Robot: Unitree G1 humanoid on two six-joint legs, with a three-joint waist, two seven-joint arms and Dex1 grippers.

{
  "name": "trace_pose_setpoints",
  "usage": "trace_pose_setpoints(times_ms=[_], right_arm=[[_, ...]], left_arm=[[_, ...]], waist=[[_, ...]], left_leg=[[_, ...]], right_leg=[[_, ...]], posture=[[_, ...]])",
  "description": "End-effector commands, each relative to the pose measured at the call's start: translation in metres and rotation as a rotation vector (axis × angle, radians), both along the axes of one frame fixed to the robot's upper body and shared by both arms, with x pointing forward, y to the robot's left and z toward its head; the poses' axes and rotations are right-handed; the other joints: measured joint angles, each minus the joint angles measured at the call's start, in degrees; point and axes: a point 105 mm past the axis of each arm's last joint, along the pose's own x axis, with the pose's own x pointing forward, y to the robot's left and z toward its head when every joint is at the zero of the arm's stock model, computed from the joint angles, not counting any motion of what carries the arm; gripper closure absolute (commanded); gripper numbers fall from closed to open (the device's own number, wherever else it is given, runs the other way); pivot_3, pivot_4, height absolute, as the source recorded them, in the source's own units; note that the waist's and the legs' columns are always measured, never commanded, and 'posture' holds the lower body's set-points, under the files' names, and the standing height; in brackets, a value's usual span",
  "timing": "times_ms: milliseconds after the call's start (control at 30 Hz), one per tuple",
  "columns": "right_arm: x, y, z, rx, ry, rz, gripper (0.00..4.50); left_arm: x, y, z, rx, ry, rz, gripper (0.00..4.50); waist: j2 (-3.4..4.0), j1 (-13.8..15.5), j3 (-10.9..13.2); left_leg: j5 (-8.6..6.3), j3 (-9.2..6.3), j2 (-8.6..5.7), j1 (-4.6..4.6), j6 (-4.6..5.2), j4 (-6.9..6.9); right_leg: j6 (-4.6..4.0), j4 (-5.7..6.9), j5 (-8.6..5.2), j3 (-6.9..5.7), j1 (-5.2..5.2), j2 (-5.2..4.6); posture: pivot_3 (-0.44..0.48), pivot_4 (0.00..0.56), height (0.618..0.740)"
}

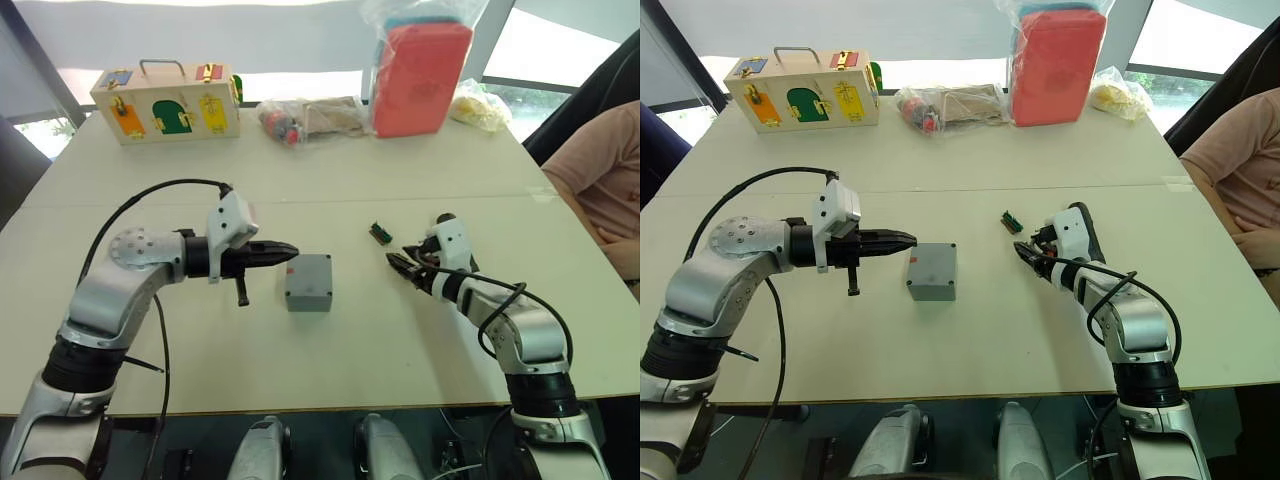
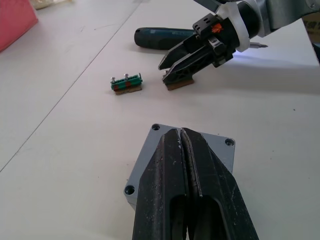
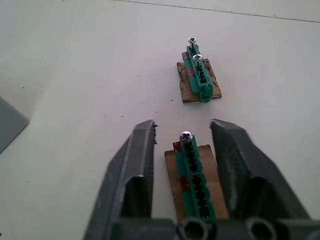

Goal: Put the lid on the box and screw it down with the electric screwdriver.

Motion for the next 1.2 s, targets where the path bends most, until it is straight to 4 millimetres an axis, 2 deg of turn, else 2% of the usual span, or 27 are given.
trace_pose_setpoints(times_ms=[33,67,333,633,767,833,967,1200], right_arm=[[0.003,0.003,0.014,0.004,-0.057,0.01,4.33],[0.003,0.003,0.014,0.003,-0.056,0.009,4.48],[0.004,0.001,0.017,-0.001,-0.063,0.004,4.48],[-0.008,0.009,0.06,-0.026,-0.128,0.1,4.48],[-0.017,0.034,0.079,-0.021,-0.132,0.219,4.48],[-0.018,0.042,0.083,-0.028,-0.134,0.251,4.48],[-0.028,0.091,0.092,0.023,-0.106,0.434,4.48],[-0.024,0.105,0.072,-0.021,-0.055,0.472,4.48]], left_arm=[[-0.004,-0.003,0.008,0.002,-0.043,-0.017,4.5],[-0.004,-0.003,0.008,0.004,-0.044,-0.018,4.5],[-0.003,-0.004,0.008,0.004,-0.047,-0.017,4.5],[-0.004,0.0,0.004,0.01,-0.036,-0.006,4.5],[-0.001,0.005,0.003,0.017,-0.033,0.012,4.5],[-0.001,0.007,0.002,0.019,-0.033,0.016,4.5],[0.001,0.011,0.0,0.029,-0.035,0.04,4.5],[0.002,0.015,-0.004,0.028,-0.032,0.069,4.5]], waist=[[0.0,0.0,0.0],[0.0,0.01,0.0],[0.0,0.0,0.0],[0.02,0.0,0.01],[0.02,-0.01,0.01],[0.02,-0.06,0.01],[0.02,-0.29,0.01],[0.0,0.18,0.01]], left_leg=[[0.0,0.0,0.0,0.0,0.0,0.0],[0.0,0.0,0.0,0.0,0.0,0.0],[0.0,0.0,0.0,0.0,0.0,0.0],[0.0,0.0,0.0,0.0,0.0,0.0],[0.0,-0.01,0.01,0.0,0.0,0.0],[0.0,-0.01,0.01,0.0,0.0,0.0],[0.0,0.0,0.03,0.0,0.0,-0.01],[0.0,0.02,-0.04,-0.05,0.0,0.04]], right_leg=[[0.0,0.0,0.0,0.0,0.0,0.0],[0.0,0.0,0.0,0.0,0.0,0.0],[0.0,0.0,0.0,0.0,0.0,0.0],[0.0,0.0,0.0,0.0,-0.01,-0.01],[0.0,0.01,0.0,0.0,-0.01,0.01],[0.0,0.01,0.0,0.0,-0.01,0.01],[0.0,0.01,0.0,0.0,-0.05,0.01],[-0.01,0.0,0.0,0.04,-0.03,-0.11]], posture=[[0.0,0.15,0.73],[0.0,0.15,0.73],[0.0,0.15,0.73],[0.0,0.15,0.73],[0.0,0.15,0.73],[0.0,0.15,0.73],[0.0,0.15,0.73],[0.0,0.15,0.73]])
